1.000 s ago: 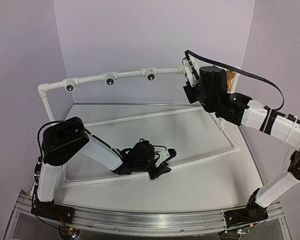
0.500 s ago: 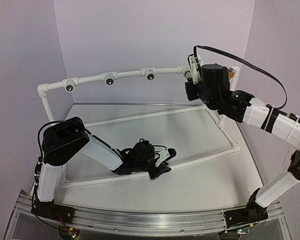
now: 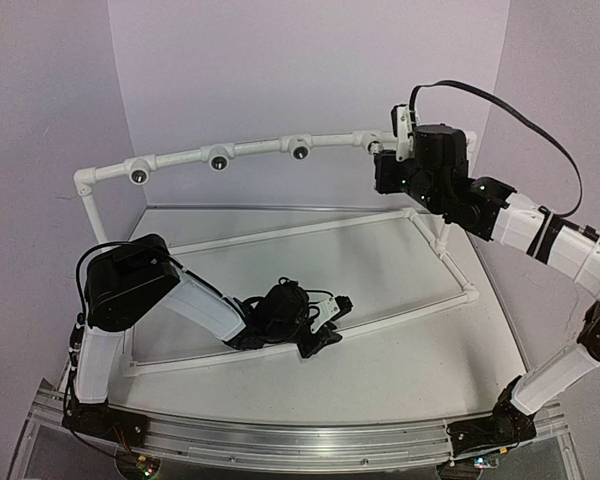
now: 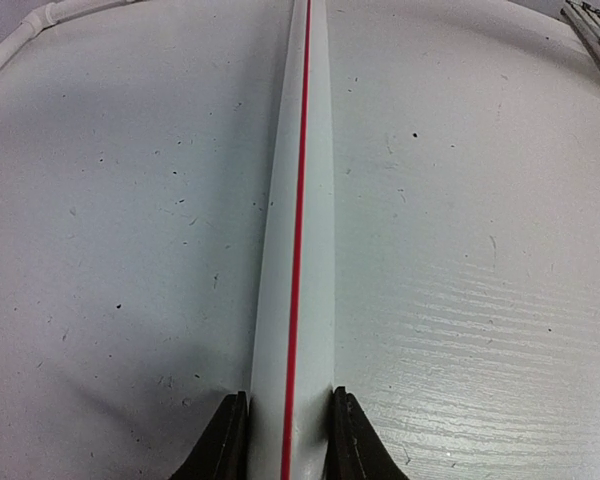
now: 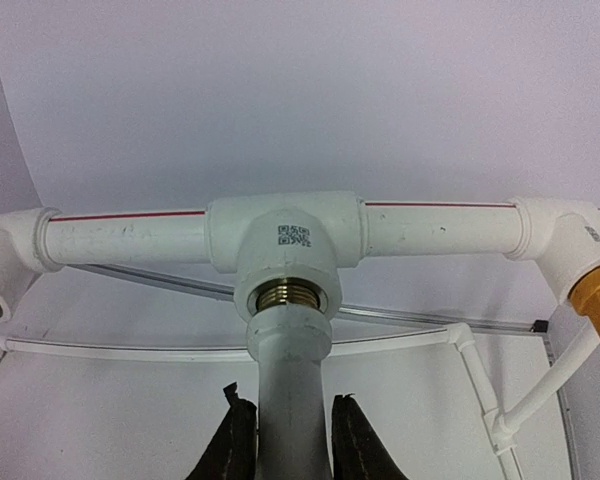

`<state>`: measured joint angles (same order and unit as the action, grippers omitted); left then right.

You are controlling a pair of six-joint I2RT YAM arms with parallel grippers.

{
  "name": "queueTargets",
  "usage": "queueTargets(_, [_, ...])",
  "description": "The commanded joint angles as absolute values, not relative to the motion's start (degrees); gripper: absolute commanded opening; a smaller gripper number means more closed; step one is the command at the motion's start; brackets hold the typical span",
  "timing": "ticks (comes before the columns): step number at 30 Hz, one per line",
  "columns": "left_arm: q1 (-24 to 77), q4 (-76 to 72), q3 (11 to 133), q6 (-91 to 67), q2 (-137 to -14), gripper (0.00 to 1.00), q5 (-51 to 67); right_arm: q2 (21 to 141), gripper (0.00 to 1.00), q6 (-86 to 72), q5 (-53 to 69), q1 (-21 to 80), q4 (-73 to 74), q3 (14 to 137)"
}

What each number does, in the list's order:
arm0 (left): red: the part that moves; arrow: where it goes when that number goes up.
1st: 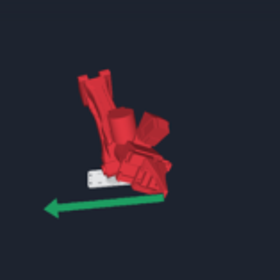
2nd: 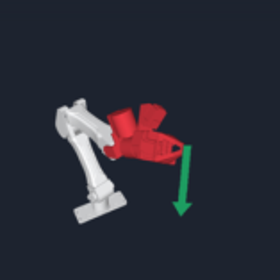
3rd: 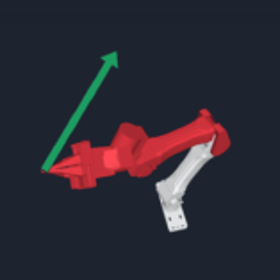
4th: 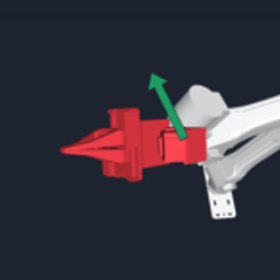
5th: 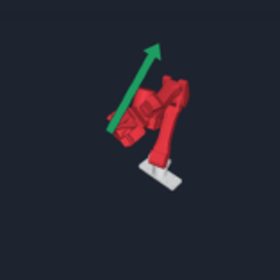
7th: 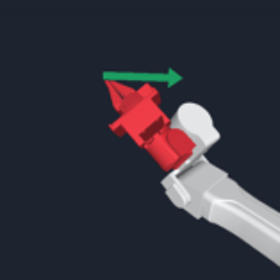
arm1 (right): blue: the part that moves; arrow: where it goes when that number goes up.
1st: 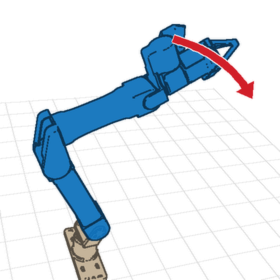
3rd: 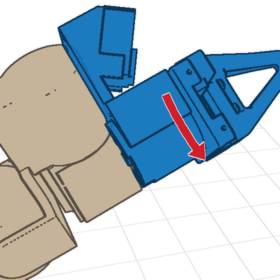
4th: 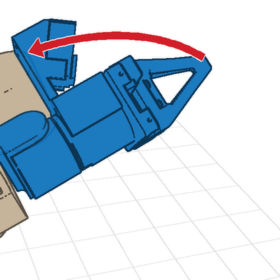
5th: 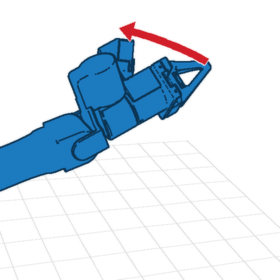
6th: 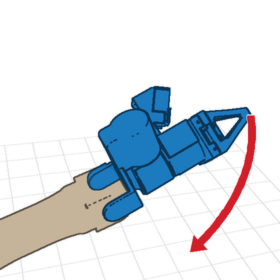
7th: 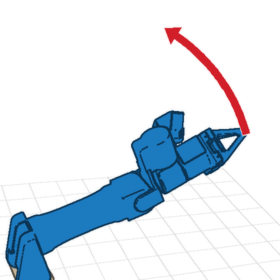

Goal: Install the water faucets
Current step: Screw the water faucet onto the adaptor.

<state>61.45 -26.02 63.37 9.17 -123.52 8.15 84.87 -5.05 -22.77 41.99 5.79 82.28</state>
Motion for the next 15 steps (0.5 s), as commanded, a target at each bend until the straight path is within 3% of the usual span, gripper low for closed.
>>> queueTargets(1, [62.3,-7.0,59.1,3.8,-129.9,0.0,4.0,83.0,0.0,-12.2,-19.7,39.6,0.0,82.8])
queueTargets(15, [62.5,-7.0,59.2,4.0,-130.1,0.0,3.9,82.6,0.0,-23.5,-15.0,37.0,-1.3,80.2])
